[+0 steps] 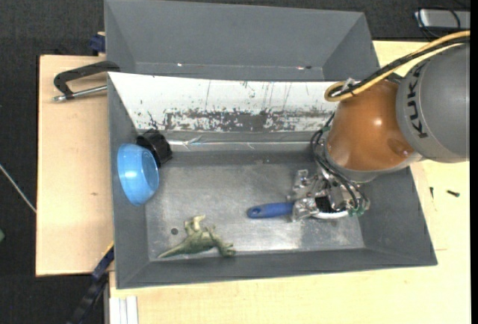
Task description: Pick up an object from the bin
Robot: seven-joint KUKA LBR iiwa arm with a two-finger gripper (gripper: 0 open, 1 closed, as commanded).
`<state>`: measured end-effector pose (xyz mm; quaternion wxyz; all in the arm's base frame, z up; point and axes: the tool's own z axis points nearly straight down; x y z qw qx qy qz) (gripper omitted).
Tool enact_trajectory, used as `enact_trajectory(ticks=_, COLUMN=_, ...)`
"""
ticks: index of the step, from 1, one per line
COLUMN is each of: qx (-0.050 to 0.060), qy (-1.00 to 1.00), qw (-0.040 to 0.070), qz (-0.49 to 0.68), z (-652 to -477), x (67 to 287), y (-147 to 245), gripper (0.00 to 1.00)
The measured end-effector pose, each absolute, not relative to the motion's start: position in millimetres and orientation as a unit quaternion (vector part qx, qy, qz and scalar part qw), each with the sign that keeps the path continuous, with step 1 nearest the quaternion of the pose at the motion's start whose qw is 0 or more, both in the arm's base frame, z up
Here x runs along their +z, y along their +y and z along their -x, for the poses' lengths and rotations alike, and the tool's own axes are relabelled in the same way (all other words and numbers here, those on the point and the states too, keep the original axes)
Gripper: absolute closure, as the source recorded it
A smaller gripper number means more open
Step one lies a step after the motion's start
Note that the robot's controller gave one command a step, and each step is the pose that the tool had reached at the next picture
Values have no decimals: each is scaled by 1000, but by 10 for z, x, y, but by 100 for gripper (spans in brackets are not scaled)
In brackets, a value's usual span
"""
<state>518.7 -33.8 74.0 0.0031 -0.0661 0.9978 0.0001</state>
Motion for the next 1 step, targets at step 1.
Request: enact_trajectory(ticks=1, qx=-1, qy=997, qw=7, qz=74, z=-5476, x=2065, y=-398, gripper=100)
